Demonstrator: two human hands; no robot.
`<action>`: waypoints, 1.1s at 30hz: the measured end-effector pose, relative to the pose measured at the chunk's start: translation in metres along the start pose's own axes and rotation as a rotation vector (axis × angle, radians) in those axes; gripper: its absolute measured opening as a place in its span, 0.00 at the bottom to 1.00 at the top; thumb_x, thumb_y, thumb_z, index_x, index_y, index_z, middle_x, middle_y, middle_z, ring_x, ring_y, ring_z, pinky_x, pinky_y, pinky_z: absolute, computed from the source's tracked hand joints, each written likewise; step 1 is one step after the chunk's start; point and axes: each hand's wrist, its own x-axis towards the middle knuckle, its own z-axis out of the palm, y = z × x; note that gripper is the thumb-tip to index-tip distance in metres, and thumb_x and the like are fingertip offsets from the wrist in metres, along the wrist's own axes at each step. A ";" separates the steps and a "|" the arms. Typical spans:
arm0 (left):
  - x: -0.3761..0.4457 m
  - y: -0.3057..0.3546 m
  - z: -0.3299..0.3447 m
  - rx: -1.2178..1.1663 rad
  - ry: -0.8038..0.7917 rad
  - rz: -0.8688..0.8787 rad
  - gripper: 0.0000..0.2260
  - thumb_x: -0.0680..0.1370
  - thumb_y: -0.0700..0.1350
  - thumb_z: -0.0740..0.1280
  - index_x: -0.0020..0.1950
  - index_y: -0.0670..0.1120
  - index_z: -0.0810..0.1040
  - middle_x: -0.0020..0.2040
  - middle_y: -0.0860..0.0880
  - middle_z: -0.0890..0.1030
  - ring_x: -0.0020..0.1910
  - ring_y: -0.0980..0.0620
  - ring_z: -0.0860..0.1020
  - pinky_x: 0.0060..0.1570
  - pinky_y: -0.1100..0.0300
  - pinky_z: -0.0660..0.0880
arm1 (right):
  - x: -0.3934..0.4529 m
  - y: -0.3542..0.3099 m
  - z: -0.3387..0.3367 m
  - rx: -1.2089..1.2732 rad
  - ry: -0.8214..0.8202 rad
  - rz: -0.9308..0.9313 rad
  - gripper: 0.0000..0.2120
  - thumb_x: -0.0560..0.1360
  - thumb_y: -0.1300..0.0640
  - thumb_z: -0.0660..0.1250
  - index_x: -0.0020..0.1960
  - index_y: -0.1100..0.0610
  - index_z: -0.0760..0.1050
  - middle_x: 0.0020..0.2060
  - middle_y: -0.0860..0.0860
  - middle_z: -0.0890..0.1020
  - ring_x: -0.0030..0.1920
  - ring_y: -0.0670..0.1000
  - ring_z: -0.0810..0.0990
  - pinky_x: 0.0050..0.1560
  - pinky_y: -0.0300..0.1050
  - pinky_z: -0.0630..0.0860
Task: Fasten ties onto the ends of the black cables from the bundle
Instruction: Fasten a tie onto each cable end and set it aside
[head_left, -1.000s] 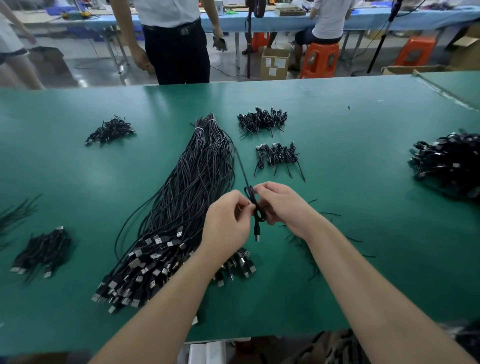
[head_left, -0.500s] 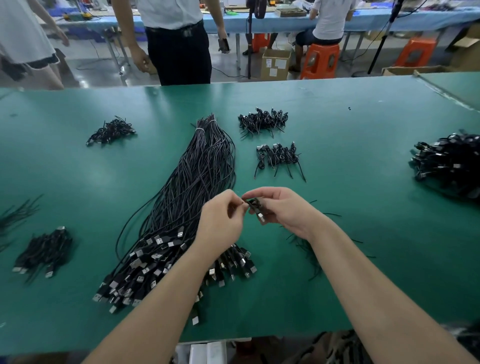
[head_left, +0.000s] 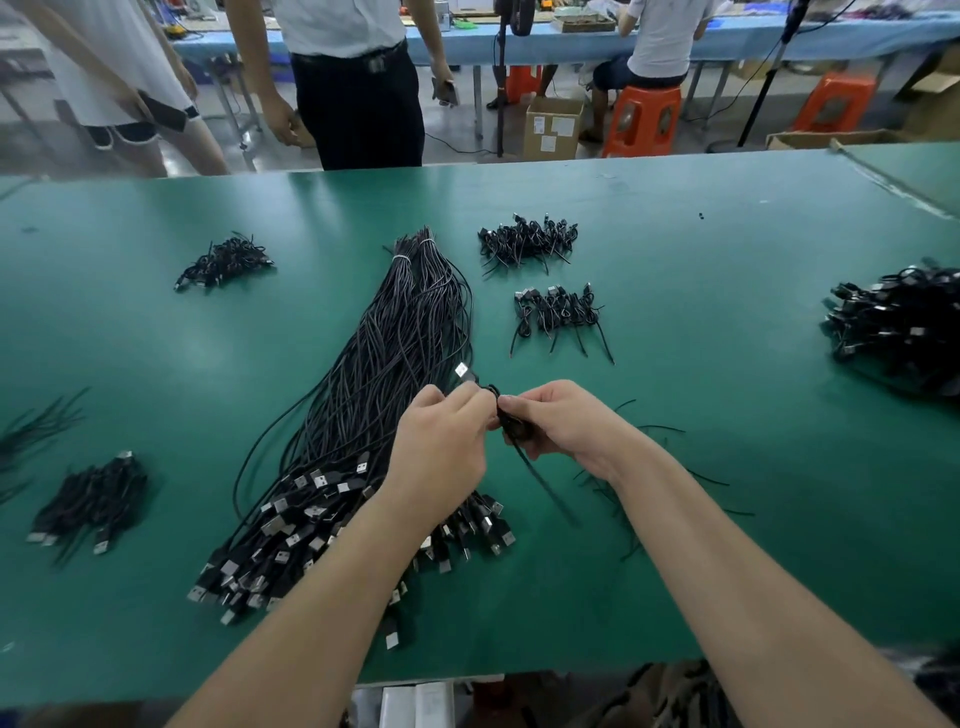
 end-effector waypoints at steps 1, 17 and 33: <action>-0.001 -0.001 0.001 0.080 0.013 0.083 0.11 0.70 0.28 0.72 0.38 0.43 0.77 0.35 0.50 0.76 0.28 0.47 0.65 0.37 0.58 0.64 | 0.000 0.000 0.000 0.025 -0.015 0.033 0.15 0.81 0.51 0.67 0.45 0.60 0.86 0.33 0.53 0.84 0.34 0.50 0.76 0.36 0.41 0.77; 0.002 -0.003 0.008 -0.798 -0.152 -0.814 0.08 0.79 0.37 0.70 0.40 0.41 0.77 0.29 0.49 0.76 0.28 0.53 0.73 0.34 0.56 0.72 | 0.008 0.008 0.001 -0.212 0.101 -0.206 0.09 0.80 0.52 0.69 0.57 0.53 0.83 0.35 0.52 0.81 0.35 0.49 0.74 0.39 0.46 0.73; 0.001 -0.005 0.004 -0.752 -0.153 -0.842 0.07 0.80 0.41 0.69 0.42 0.45 0.78 0.27 0.51 0.78 0.28 0.53 0.73 0.31 0.60 0.70 | 0.005 0.015 -0.006 0.082 -0.077 -0.106 0.08 0.78 0.61 0.71 0.56 0.54 0.84 0.43 0.48 0.85 0.37 0.42 0.78 0.41 0.38 0.77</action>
